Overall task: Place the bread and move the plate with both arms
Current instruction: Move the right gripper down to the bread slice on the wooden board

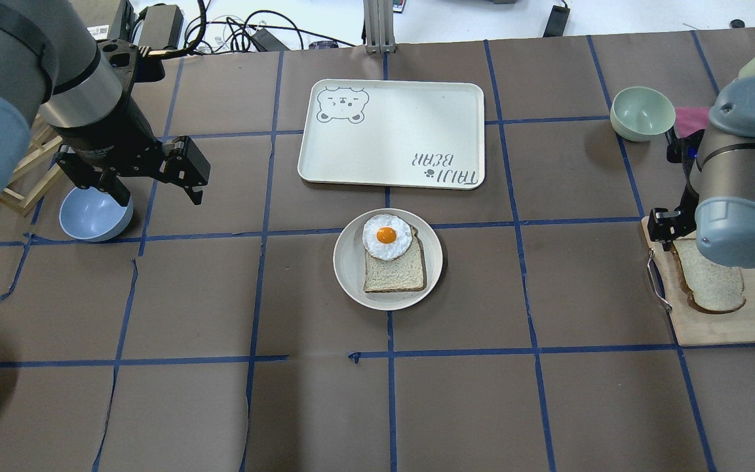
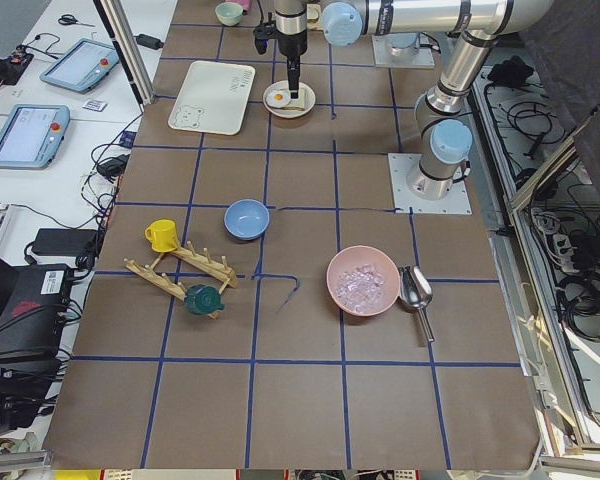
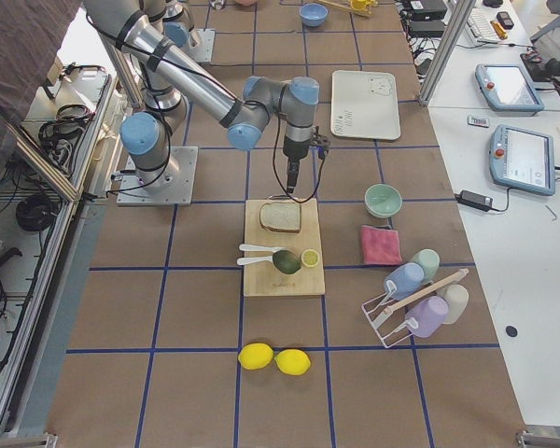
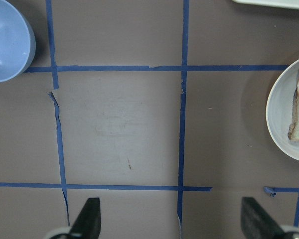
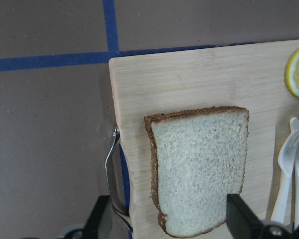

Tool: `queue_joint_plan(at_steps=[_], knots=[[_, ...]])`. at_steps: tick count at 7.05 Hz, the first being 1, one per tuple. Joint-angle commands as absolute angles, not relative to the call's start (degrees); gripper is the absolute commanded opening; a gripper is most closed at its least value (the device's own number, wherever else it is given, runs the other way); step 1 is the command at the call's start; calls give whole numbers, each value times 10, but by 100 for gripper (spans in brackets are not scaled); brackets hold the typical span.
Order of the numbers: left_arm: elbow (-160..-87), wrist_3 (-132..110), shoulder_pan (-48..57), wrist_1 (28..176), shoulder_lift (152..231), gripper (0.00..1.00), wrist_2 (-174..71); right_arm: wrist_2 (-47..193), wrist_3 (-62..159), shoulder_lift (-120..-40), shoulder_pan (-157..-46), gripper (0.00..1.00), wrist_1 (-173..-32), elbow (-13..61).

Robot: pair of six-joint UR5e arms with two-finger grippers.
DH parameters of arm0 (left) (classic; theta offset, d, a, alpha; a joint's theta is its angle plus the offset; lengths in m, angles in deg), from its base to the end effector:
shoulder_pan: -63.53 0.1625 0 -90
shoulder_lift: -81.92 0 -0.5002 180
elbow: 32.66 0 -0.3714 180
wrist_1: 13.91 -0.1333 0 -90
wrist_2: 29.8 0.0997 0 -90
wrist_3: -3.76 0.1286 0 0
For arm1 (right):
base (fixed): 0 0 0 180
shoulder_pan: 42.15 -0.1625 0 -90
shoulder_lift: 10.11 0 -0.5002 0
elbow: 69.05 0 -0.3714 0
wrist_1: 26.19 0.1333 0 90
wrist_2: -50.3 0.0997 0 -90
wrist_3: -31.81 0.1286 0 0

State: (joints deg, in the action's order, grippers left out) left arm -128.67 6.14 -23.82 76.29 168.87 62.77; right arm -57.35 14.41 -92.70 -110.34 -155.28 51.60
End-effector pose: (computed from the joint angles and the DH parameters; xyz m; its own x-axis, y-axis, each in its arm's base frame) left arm -0.1072 -0.4422 0.5090 -0.9991 -0.0023 -0.0424 -0.0047 0.9984 0.0569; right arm -0.0829 -0.4610 0.3088 -0.9534 0.0651 0.2947 0.0905 0.9932 0.0735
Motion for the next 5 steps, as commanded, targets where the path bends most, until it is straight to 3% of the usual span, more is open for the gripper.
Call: queue_joint_plan(at_steps=[1,4,5], knots=[[-1287,61,-238,763,1689,100,627,-578,123,-888,-1093,69,-1584,525],[-1286,61,-237,762,1688,100,628,-582,83,-877,-1091,55,-1592,526],[-1286,61,-237,763,1689,100,628,-591,80,-868,-1090,44,-1589,526]])
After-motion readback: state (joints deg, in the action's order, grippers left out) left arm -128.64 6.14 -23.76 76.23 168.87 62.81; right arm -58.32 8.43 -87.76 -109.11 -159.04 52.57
